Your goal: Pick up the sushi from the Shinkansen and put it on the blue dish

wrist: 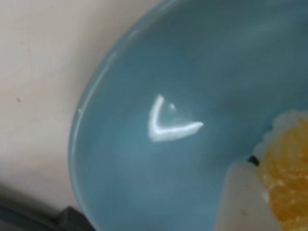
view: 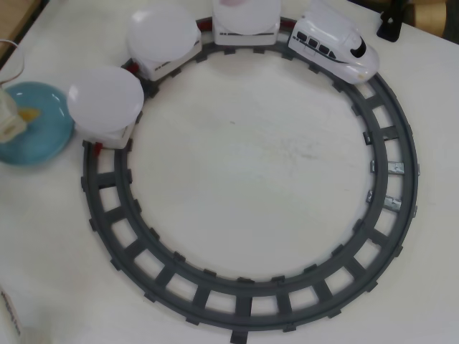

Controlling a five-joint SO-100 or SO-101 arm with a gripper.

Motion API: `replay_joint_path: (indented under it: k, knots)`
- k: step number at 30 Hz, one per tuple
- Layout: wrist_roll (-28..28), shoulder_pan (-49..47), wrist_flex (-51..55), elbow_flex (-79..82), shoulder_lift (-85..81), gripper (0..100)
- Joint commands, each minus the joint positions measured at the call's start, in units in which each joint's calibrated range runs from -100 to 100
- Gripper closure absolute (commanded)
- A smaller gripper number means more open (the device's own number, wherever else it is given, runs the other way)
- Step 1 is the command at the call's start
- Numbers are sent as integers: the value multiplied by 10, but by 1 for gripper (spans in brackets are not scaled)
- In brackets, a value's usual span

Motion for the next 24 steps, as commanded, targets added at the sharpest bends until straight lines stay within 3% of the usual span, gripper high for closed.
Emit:
replay_joint_path:
  k: [1, 6, 14, 24]
  knots:
    - [-3, 1, -5, -27, -1, 88]
    - [-3, 1, -2, -34, 27, 78]
    - [-3, 1, 25, -85, 26, 77]
    - [-3, 6, 167, -274, 25, 75]
